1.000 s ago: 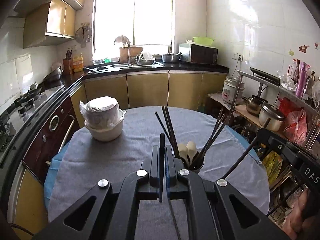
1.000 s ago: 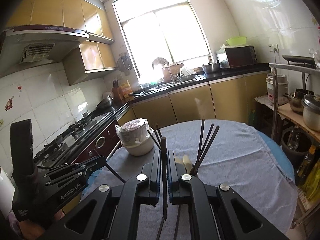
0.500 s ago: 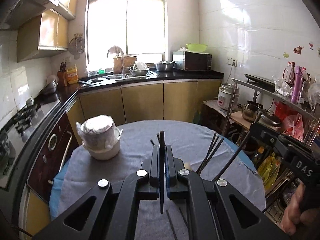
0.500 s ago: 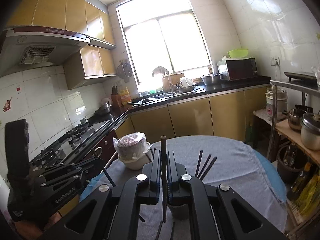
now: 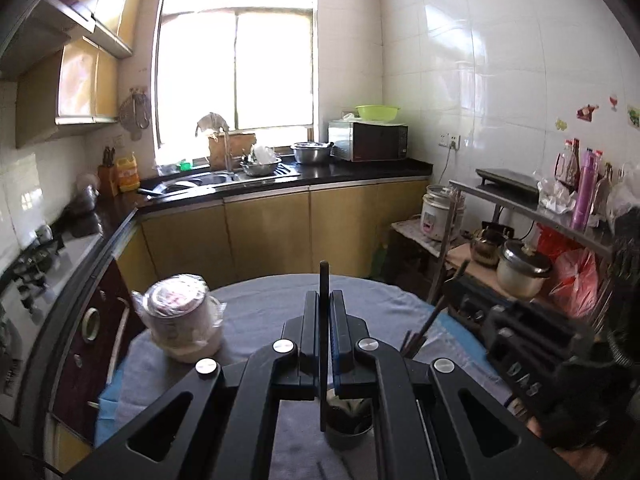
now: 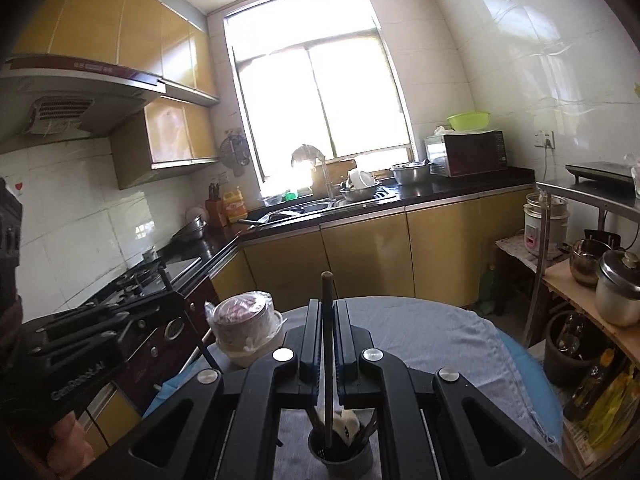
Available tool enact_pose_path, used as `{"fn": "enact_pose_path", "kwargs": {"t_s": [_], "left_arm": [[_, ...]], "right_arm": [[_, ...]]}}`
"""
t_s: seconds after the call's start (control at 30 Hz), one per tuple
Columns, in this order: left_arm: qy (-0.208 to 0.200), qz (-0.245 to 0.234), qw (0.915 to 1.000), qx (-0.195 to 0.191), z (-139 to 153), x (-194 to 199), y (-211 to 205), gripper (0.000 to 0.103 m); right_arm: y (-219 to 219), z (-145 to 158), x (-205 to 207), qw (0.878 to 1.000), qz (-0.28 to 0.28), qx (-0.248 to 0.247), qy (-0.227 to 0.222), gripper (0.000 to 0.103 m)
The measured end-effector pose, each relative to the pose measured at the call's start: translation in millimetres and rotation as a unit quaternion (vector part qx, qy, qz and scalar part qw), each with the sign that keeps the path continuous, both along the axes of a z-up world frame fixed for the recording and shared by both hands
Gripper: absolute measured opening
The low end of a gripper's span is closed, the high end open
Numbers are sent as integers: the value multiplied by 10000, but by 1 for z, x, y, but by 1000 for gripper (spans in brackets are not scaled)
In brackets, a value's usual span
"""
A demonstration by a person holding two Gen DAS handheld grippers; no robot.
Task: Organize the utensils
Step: 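Lift both held chopsticks upright and carry them over the black cup, then lower both chopsticks into the black cup and open both tools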
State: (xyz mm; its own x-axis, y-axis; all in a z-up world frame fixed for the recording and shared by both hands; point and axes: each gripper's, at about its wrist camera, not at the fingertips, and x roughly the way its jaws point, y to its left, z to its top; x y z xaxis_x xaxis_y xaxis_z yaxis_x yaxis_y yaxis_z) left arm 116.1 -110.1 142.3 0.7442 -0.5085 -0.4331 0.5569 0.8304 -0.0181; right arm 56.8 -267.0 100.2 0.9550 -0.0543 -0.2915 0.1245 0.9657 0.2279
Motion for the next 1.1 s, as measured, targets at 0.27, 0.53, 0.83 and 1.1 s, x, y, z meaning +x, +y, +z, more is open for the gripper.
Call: {"fn": "enact_pose_path", "kwargs": {"t_s": [0.27,0.53,0.83,1.1], "left_arm": [[284,-6,9996,-81,-33,20,-18,5],[951,8,9955,-41,-78,36,-15,5],[720,362,9965,207,-92,4,20,53],[653,706,9944,446,-100,-30,46,67]], "right_arm": [[-8,-30,24,9992,-45,0,401,6],[-14,-68,24,9963,124,175,833,6],[-24,-95,4,9907,271,809,1056,8],[-12,-106,-36,9879,322,965,1167,34]]}}
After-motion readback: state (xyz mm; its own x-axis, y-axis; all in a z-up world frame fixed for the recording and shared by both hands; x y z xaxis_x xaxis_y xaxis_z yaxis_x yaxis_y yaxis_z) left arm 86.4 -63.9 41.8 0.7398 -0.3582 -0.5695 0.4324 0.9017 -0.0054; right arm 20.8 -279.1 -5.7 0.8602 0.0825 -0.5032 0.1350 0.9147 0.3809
